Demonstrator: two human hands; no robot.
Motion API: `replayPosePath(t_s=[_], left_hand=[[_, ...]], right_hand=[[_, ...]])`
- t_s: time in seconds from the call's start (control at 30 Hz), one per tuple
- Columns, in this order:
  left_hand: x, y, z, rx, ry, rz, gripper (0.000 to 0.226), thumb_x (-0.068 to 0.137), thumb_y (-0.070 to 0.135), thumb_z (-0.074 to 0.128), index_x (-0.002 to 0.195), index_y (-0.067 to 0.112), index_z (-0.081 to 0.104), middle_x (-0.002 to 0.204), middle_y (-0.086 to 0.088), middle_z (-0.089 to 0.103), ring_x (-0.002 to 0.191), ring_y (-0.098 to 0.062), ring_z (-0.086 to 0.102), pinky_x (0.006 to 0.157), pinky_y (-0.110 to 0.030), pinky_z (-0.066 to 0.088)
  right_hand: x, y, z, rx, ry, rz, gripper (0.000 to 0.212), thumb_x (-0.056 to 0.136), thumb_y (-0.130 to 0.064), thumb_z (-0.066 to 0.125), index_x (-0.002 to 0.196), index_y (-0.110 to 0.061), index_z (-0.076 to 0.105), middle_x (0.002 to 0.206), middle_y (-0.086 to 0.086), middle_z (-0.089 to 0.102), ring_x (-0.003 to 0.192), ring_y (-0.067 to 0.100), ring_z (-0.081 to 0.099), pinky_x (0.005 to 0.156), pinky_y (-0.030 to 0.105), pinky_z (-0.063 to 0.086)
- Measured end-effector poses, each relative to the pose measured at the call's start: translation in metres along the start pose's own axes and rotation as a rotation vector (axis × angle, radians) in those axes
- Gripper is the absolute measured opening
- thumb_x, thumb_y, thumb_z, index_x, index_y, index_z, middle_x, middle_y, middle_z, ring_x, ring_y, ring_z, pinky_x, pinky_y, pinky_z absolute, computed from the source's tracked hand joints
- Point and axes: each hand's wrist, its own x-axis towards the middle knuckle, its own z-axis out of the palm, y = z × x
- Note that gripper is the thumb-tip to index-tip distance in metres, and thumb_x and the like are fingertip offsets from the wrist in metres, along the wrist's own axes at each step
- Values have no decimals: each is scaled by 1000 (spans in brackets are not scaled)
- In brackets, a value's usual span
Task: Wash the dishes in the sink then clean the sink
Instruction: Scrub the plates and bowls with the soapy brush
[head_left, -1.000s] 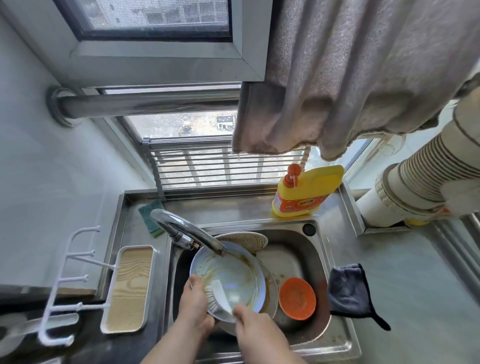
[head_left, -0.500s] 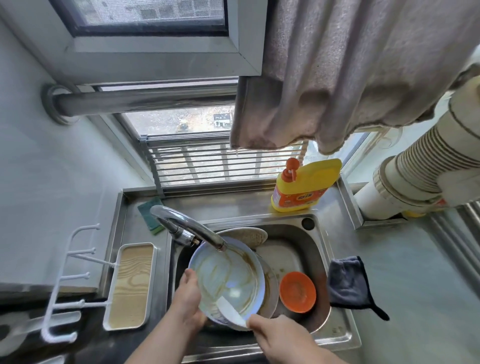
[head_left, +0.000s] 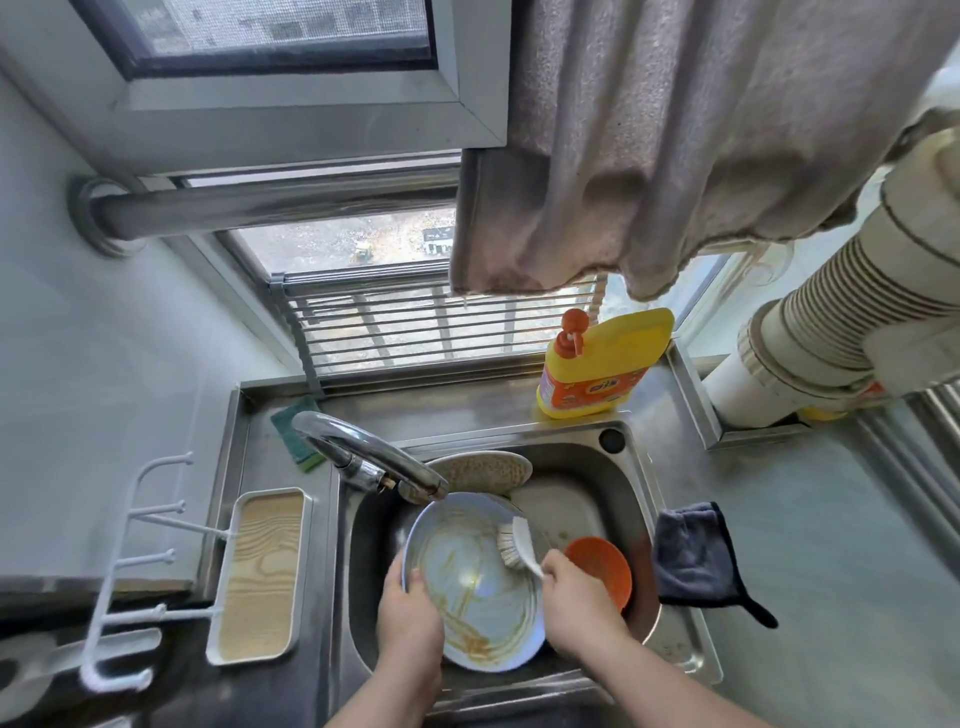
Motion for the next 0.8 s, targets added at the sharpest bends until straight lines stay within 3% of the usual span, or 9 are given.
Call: replayPosePath(t_s=[0.17, 0.27, 0.33, 0.43, 0.53, 0.6, 0.7, 0.8], left_hand=[[7, -13, 12, 30, -59, 4, 35, 99, 59, 43, 120, 41, 65, 107, -2, 75, 100, -29, 71, 97, -53, 58], [15, 3, 5, -15, -25, -18, 55, 90, 79, 31, 115, 41, 61, 102, -5, 74, 95, -32, 72, 90, -55, 61], [15, 4, 4, 59, -31, 22, 54, 94, 74, 28, 120, 39, 60, 104, -5, 73, 97, -31, 71, 92, -54, 60], [-5, 9, 5, 186, -51, 90, 37, 108, 45, 37, 136, 36, 59, 117, -5, 72, 106, -30, 67, 101, -49, 54], [-21, 11, 9, 231, -59, 113, 36, 111, 33, 39, 142, 37, 56, 128, -3, 70, 114, -29, 64, 106, -46, 50], [-22, 8, 14, 232, -64, 99, 39, 111, 34, 39, 147, 33, 53, 134, -5, 68, 120, -30, 62, 108, -45, 48], [-16, 9, 20, 190, -79, 41, 45, 105, 51, 39, 146, 36, 52, 132, -10, 68, 119, -35, 64, 106, -51, 51], [-4, 22, 13, 63, -63, -64, 50, 100, 69, 30, 127, 38, 57, 113, -12, 69, 100, -38, 70, 83, -62, 61]], right_hand=[[-14, -48, 22, 28, -89, -242, 16, 104, -30, 37, 102, -23, 51, 99, 5, 68, 96, 30, 62, 84, 42, 50], [-36, -55, 21, -27, -189, -313, 19, 105, -36, 40, 114, -32, 56, 112, 6, 70, 106, 28, 62, 88, 39, 49], [-42, -57, 17, -31, -180, -316, 20, 105, -35, 39, 115, -31, 56, 109, 5, 70, 105, 28, 63, 86, 39, 48], [-21, -57, 11, 72, -69, -168, 19, 104, -29, 37, 106, -24, 55, 95, 2, 68, 91, 28, 64, 76, 39, 50], [-5, -52, 7, 401, 68, 124, 23, 102, -20, 33, 96, -22, 56, 86, 9, 63, 64, 27, 55, 50, 32, 40], [-7, -55, 13, 554, 69, 206, 24, 102, -18, 32, 98, -18, 55, 80, 12, 56, 56, 22, 45, 45, 26, 32], [-18, -65, 30, 493, -11, 50, 19, 105, -27, 36, 96, -25, 53, 82, 6, 60, 62, 22, 50, 47, 25, 38], [-33, -63, 28, 226, -163, -158, 14, 104, -35, 41, 105, -34, 55, 95, -1, 64, 79, 16, 57, 67, 29, 45]])
